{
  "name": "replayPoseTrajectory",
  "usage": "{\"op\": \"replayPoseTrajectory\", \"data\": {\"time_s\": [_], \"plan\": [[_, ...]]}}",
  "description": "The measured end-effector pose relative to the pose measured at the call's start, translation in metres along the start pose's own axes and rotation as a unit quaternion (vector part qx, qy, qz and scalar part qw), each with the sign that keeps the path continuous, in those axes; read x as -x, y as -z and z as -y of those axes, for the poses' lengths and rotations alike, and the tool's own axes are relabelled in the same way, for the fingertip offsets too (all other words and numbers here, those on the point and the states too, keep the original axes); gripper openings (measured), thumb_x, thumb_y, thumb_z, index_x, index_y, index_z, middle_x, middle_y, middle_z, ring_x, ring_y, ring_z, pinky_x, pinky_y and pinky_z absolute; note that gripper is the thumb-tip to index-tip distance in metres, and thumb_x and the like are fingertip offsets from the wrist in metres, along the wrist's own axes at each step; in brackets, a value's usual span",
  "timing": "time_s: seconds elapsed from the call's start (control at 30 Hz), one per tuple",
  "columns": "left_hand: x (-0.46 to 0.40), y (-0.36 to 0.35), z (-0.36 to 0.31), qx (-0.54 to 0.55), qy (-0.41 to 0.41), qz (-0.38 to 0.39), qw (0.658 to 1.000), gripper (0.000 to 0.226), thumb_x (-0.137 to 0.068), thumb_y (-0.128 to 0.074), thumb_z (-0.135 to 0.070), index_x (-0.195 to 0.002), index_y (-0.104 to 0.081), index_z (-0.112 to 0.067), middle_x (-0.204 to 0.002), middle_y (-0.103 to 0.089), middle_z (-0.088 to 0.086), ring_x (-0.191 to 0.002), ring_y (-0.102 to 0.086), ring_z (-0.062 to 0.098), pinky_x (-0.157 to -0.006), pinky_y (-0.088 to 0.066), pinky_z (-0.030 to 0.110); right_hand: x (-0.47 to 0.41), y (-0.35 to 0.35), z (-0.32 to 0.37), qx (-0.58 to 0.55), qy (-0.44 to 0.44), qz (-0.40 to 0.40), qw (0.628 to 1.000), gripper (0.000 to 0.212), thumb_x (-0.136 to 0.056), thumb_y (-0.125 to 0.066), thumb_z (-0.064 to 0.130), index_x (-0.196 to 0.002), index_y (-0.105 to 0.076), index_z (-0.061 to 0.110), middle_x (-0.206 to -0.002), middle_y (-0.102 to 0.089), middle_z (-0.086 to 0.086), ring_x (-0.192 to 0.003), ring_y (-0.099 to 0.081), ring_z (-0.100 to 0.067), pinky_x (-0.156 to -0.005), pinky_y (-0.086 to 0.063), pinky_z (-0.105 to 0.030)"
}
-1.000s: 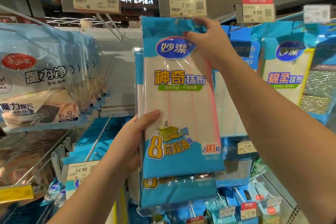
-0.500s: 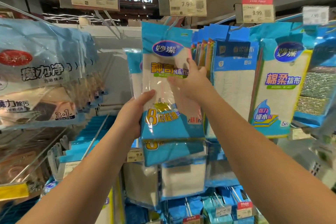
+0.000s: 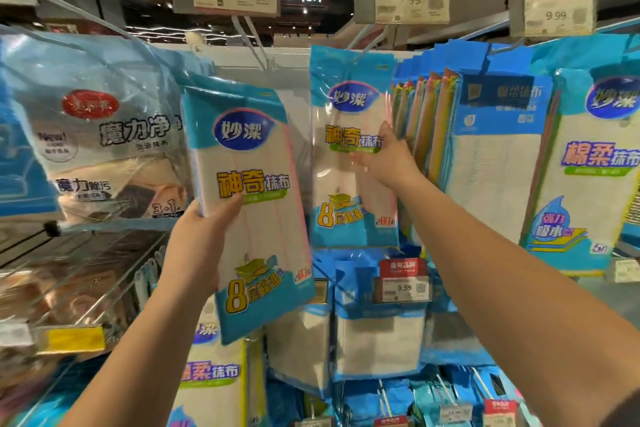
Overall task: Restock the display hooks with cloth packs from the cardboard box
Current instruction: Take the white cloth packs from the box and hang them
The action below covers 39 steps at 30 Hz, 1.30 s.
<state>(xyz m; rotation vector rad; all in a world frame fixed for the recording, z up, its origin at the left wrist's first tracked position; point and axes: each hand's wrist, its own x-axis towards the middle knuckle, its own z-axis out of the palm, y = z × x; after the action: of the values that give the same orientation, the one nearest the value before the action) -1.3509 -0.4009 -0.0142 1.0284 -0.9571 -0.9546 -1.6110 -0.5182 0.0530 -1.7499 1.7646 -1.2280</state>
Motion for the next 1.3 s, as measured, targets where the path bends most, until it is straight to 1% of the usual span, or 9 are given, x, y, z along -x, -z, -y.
{"op": "replayPoseTrajectory", "data": {"time_s": [0.1, 0.3, 0.53, 0.6, 0.67, 0.87, 0.97, 1.1, 1.3], "plan": [[0.002, 0.006, -0.001, 0.008, 0.007, 0.003, 1.0, 0.013, -0.093, -0.068, -0.024, -0.106, -0.072, -0.024, -0.101, -0.078, 0.006, -0.093, -0.075, 0.03, -0.087, -0.057, 0.057, -0.004, -0.006, -0.005, -0.012, -0.001, 0.014, 1.0, 0.092, -0.086, -0.073, 0.039, -0.157, -0.015, 0.032, -0.147, -0.036, -0.013, -0.131, -0.046, -0.029, -0.101, -0.037, -0.027], [0.006, -0.001, -0.001, 0.027, 0.025, 0.049, 0.998, 0.018, -0.095, -0.065, -0.021, -0.113, -0.068, -0.018, -0.103, -0.077, 0.01, -0.095, -0.074, 0.033, -0.086, -0.057, 0.058, -0.008, -0.012, -0.009, -0.003, 0.004, 0.013, 1.0, 0.089, -0.093, -0.066, 0.033, -0.159, -0.006, 0.026, -0.162, -0.021, -0.011, -0.151, -0.009, -0.027, -0.119, -0.017, -0.041], [0.004, -0.018, 0.002, 0.034, 0.031, 0.126, 0.991, 0.026, -0.09, -0.066, -0.024, -0.114, -0.066, -0.015, -0.105, -0.076, 0.012, -0.097, -0.073, 0.034, -0.084, -0.058, 0.053, -0.001, 0.0, -0.001, 0.038, 0.002, -0.013, 0.999, 0.068, -0.1, -0.05, 0.047, -0.156, -0.022, 0.02, -0.158, -0.027, -0.015, -0.144, -0.032, -0.031, -0.115, -0.029, -0.04], [0.002, -0.022, 0.005, 0.026, 0.03, 0.146, 0.988, 0.032, -0.083, -0.069, -0.029, -0.112, -0.067, -0.016, -0.106, -0.076, 0.013, -0.097, -0.073, 0.035, -0.086, -0.057, 0.055, 0.009, 0.012, 0.013, -0.051, 0.067, -0.048, 0.995, 0.049, -0.1, -0.044, 0.053, -0.139, -0.045, 0.023, -0.145, -0.046, -0.01, -0.13, -0.047, -0.025, -0.108, -0.037, -0.038], [0.0, -0.026, 0.008, 0.021, 0.03, 0.168, 0.985, 0.033, -0.083, -0.073, -0.031, -0.112, -0.068, -0.017, -0.109, -0.075, 0.013, -0.099, -0.073, 0.035, -0.088, -0.056, 0.057, 0.02, 0.026, 0.03, -0.184, 0.114, -0.058, 0.975, 0.031, -0.099, -0.042, 0.057, -0.111, -0.052, 0.03, -0.121, -0.063, 0.001, -0.112, -0.06, -0.017, -0.101, -0.046, -0.041], [-0.001, -0.046, 0.011, 0.048, 0.038, 0.228, 0.972, 0.036, -0.086, -0.069, -0.025, -0.12, -0.064, -0.012, -0.113, -0.074, 0.013, -0.101, -0.072, 0.034, -0.078, -0.061, 0.045, 0.028, 0.057, 0.053, -0.293, 0.165, -0.028, 0.941, 0.012, -0.093, -0.064, 0.027, -0.095, -0.052, 0.028, -0.106, -0.065, -0.001, -0.098, -0.069, -0.021, -0.082, -0.056, -0.036], [-0.001, -0.057, 0.011, 0.059, 0.036, 0.245, 0.967, 0.039, -0.083, -0.072, -0.027, -0.119, -0.065, -0.013, -0.113, -0.074, 0.013, -0.102, -0.073, 0.033, -0.078, -0.06, 0.044, 0.033, 0.066, 0.05, -0.334, 0.163, -0.019, 0.928, 0.017, -0.098, -0.057, 0.008, -0.094, -0.059, 0.024, -0.099, -0.065, -0.001, -0.089, -0.066, -0.013, -0.071, -0.053, -0.026], [0.001, -0.07, 0.011, 0.077, 0.048, 0.263, 0.96, 0.043, -0.081, -0.071, -0.027, -0.121, -0.065, -0.014, -0.118, -0.073, 0.014, -0.106, -0.071, 0.033, -0.085, -0.058, 0.05, 0.036, 0.073, 0.045, -0.352, 0.173, -0.007, 0.92, 0.02, -0.094, -0.061, 0.011, -0.107, -0.065, 0.025, -0.11, -0.069, -0.004, -0.101, -0.068, -0.021, -0.092, -0.056, -0.041], [0.006, -0.086, 0.004, 0.019, 0.018, 0.291, 0.956, 0.049, -0.08, -0.07, -0.036, -0.125, -0.061, -0.019, -0.115, -0.074, 0.005, -0.105, -0.072, 0.028, -0.088, -0.058, 0.048, 0.045, 0.083, 0.053, -0.339, 0.208, -0.053, 0.916, 0.039, -0.085, -0.069, 0.018, -0.12, -0.057, 0.03, -0.127, -0.063, -0.006, -0.113, -0.066, -0.022, -0.093, -0.056, -0.047]]}}
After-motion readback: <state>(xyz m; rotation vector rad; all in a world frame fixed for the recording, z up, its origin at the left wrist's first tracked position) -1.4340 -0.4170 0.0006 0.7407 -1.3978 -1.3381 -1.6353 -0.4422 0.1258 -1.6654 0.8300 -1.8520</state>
